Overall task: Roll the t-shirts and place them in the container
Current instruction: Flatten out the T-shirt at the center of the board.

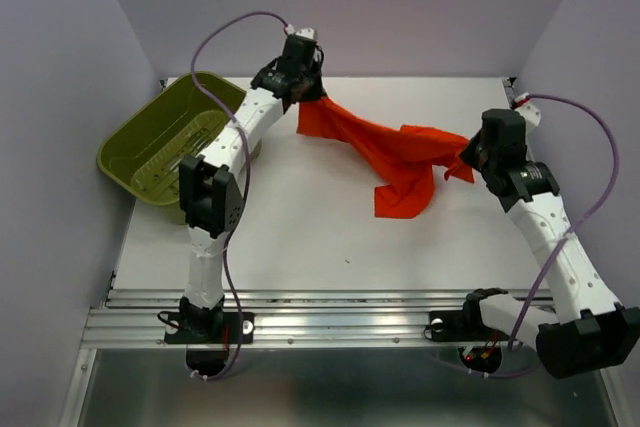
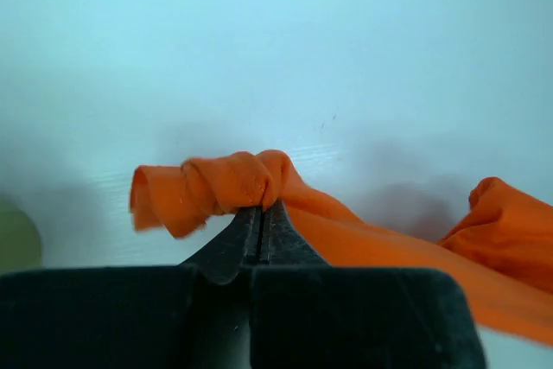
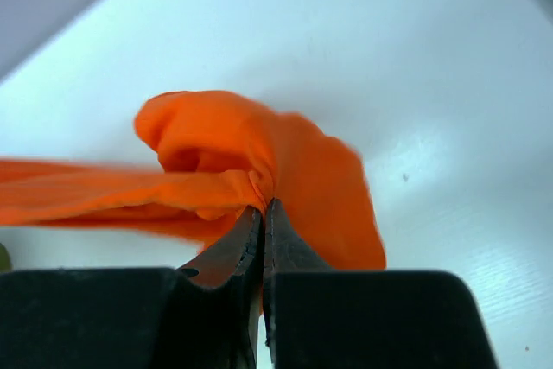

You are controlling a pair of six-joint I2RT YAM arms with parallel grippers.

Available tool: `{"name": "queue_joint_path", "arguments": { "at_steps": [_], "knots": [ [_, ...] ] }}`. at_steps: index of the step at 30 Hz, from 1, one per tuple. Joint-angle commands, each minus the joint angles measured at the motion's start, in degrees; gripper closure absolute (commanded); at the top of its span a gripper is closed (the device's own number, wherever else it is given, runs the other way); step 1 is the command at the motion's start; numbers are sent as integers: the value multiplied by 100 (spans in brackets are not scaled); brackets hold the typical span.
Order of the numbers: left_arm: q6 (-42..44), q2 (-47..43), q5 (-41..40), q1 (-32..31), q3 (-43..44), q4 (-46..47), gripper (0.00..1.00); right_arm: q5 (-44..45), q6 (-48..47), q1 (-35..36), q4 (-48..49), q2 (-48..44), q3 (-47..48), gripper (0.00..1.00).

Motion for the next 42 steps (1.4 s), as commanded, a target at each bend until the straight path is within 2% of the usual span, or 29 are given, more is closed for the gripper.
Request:
{"name": "queue_joint_path", "arguments": {
  "at_steps": [1,9,17,21,25,27,31,32,33,34,35,36,37,40,42],
  "knots": [
    [150,-1354,-217,232,424,54,100,992,-516,-9,-55,-492,616,99],
    [282,-2215,-411,400,591,-87,100,1687,-771,-9,-46,-1002,1301,99],
    [335,-1918,-148,408,687,98,100,1898,-877,-9,314,-467,1495,99],
    [256,-1891,152,408,618,88,100,1837,-1034,-9,787,95,1837,99],
    [300,-1857,152,417,441,203,100,1522,-1395,-150,1271,1208,2259,99],
    [317,-1655,152,417,651,194,100,1372,-1439,-325,1542,1711,2487,99],
    [422,-682,-128,417,1371,89,100,933,-1457,-720,2062,3012,3259,99],
    [458,-513,-199,426,1686,80,100,853,-1422,-860,2072,3580,3479,99],
    [528,-329,-261,452,1872,71,100,704,-1448,-922,2002,3881,3743,98],
    [537,4,-279,478,2022,62,100,320,-1439,-975,1801,4180,4076,72],
    [537,146,-261,505,2328,-16,55,203,-1396,-976,1538,4479,4880,47],
    [555,270,-227,531,2426,-60,23,89,-1360,-976,900,4969,5288,33],
    [546,384,-78,584,2436,-113,1,-217,-1273,-976,624,5122,5762,19],
    [528,150,133,602,2034,-17,1,-702,-1150,-976,515,4898,5365,15],
    [493,-97,274,593,1419,281,1,-1080,-992,-976,760,4354,4402,14]
  ]
}}
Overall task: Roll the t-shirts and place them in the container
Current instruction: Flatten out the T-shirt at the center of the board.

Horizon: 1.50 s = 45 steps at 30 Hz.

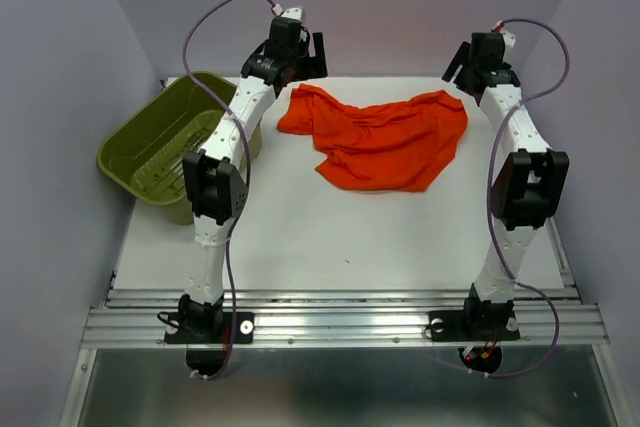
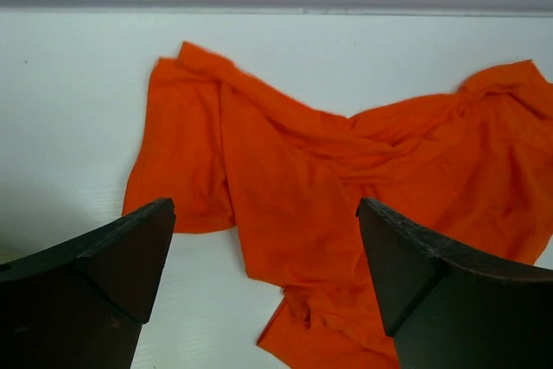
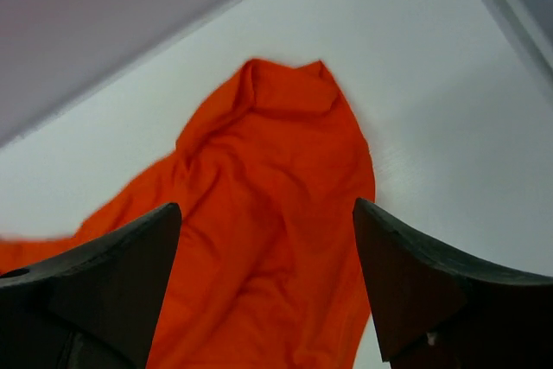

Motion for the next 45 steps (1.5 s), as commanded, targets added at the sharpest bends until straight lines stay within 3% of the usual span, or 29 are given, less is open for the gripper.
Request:
{"name": "queue_joint_path", "arguments": {
  "at_steps": [1,6,13,19,27,30,31,32,35,45],
  "knots": [
    [58,-886,299,60,-508,470,1,-958,287,38,36,-1194,-966,14],
    [32,-1222,282,-19,-992,348,1,-1250,498,661,265,-2161,-2839,15],
    [-74,-1837,203,-256,-1775,505,1,-1786,1859,1655,845,-3076,-5255,22],
    [-100,-1978,-26,-502,-1916,409,1,-2234,2485,1946,1697,-2770,-5900,23],
    [-91,-2215,-263,-652,-2355,435,1,-2015,2687,1946,2348,-1882,-5681,26],
    [-126,-2321,-246,-661,-2575,505,1,-1909,2766,1946,2436,-1583,-5576,38],
    [-144,-2338,-237,-652,-2619,523,1,-1744,2758,1946,2428,-1522,-5532,47],
    [-144,-2365,-237,-652,-2689,541,1,-1638,2766,1946,2349,-1486,-5497,69],
    [-100,-2417,-298,-661,-2786,480,1,-1357,2723,1946,2261,-1722,-5671,97],
    [-65,-2682,-333,-766,-3699,638,1,-856,1890,-48,1058,-4147,-6973,99]
  ]
}}
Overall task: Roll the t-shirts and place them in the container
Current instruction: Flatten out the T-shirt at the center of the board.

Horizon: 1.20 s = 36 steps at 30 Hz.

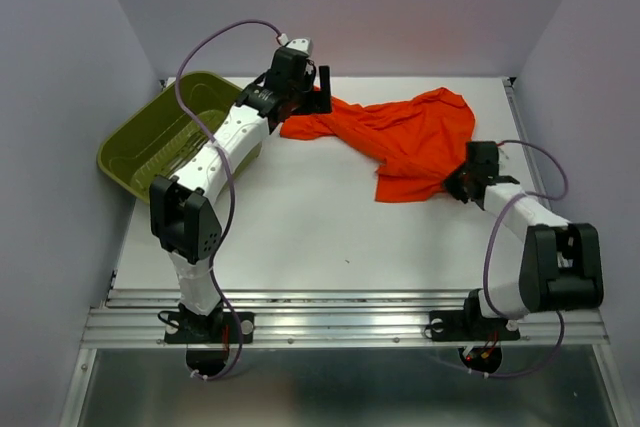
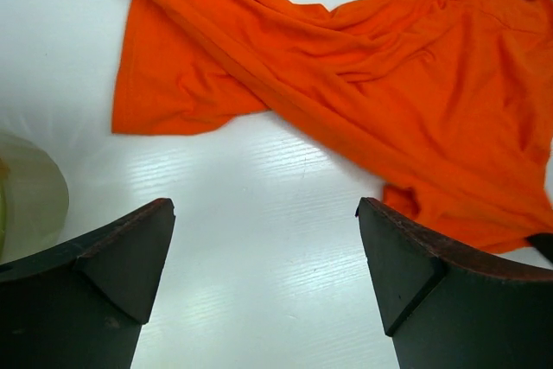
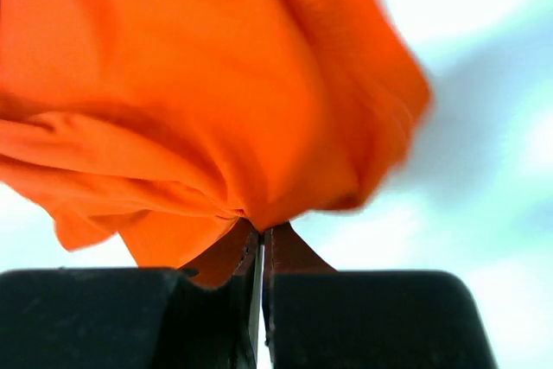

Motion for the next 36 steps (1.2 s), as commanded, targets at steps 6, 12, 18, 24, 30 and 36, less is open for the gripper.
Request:
{"name": "queue_joint_path", "arguments": {
  "at_steps": [6,12,18,24,30,36],
  "knots": [
    [-107,-135,-115,-394,-631,260,2,999,-894,-856,-1089,-777,393,45],
    [-344,287,-510,-482,-605,172,11,850,-1061,-856,-1195,-820,807,35],
    [-582,1244,-1125,-350,411,-223,18,612,-1193,-856,-1318,-1119,798,36],
    [-800,2124,-1354,-70,1433,-417,19,428,-1272,-856,-1327,-1233,754,36],
    [-1767,2178,-1012,247,1172,-5,23,287,-1316,-856,-1319,-1260,745,36],
    [-2743,2045,-880,335,564,629,26,199,-1360,-856,-1319,-1260,737,36]
  ]
}}
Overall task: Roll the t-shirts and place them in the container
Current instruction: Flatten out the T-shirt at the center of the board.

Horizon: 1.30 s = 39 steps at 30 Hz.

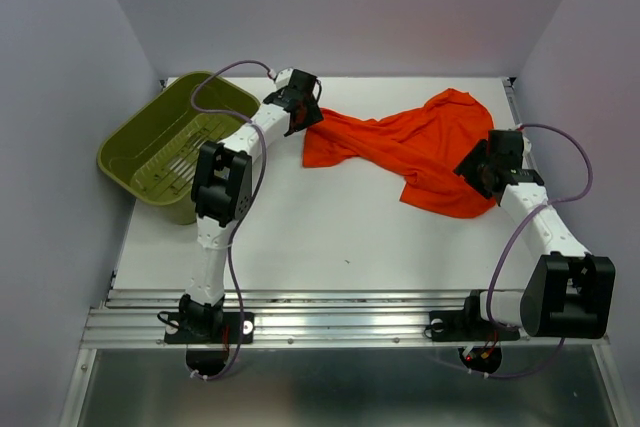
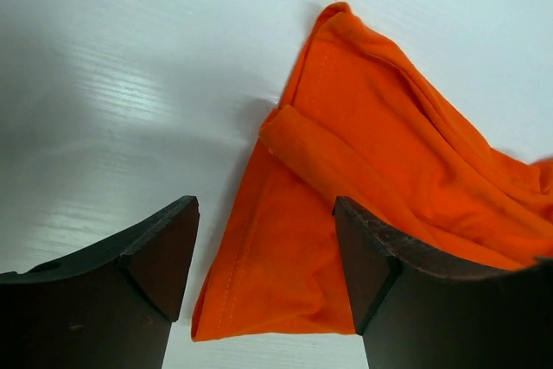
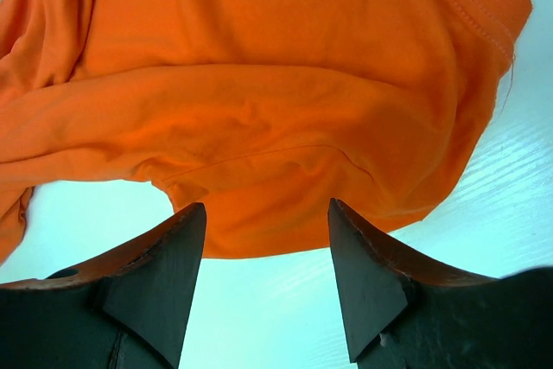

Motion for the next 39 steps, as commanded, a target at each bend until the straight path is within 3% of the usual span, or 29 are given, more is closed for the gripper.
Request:
{"name": "queue_joint_path", "arguments": {
  "at_steps": [1,23,39],
  "knots": [
    [-851,-269,21,-1,-92,375,27,-142,-108,-7,-9,-152,155,36],
    [-1414,364,29,16,137,577,33,-300,-126,-7,-36,-2,208,36],
    [-1335,618,108,16,418,700,52,-318,-117,-7,-45,86,261,36]
  ]
}}
